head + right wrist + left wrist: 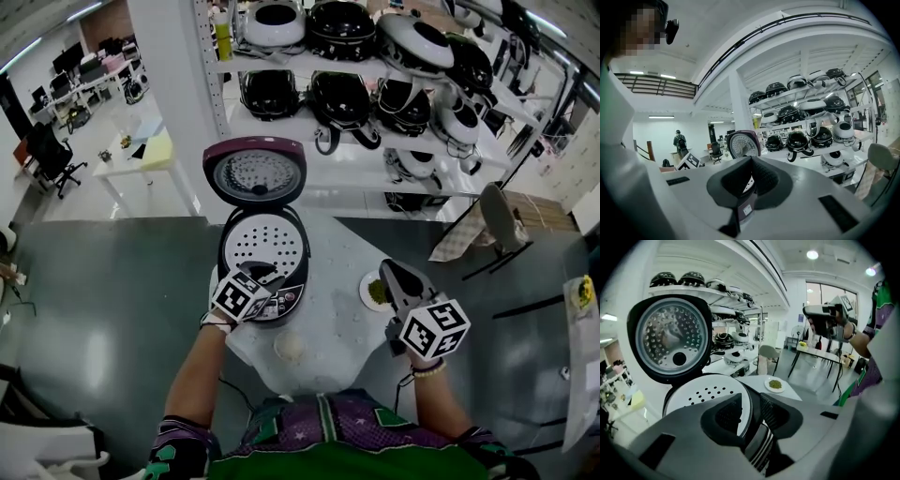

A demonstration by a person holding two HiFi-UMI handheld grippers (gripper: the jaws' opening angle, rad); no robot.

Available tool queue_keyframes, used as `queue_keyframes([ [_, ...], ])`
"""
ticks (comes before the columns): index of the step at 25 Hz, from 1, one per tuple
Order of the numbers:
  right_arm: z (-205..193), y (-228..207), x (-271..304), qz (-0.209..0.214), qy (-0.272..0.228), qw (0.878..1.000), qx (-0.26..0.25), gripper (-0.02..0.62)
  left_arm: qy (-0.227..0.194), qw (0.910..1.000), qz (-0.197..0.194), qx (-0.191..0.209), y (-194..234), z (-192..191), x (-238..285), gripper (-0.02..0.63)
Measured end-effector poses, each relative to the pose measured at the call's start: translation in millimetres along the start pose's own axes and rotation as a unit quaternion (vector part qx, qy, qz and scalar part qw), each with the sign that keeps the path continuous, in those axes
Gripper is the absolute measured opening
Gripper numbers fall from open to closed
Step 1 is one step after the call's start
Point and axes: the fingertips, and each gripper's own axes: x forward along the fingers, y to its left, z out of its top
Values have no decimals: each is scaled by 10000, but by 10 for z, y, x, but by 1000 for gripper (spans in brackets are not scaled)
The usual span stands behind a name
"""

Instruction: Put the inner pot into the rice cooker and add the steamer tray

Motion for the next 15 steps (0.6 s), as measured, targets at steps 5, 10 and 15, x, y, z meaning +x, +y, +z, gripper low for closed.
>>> queue_keyframes([
  [5, 30, 217, -48, 55, -69, 9999, -70, 6, -1042, 9911, 73, -824, -128, 72, -457, 132],
  [10, 66, 387, -100, 48, -124, 9998, -137, 6, -1899, 9720, 373, -1335, -207, 50, -1036, 132],
  [15, 94, 496, -148, -59, -187, 9994, -298, 6, -2381, 9573, 586, -1529, -271, -24, -1521, 132],
])
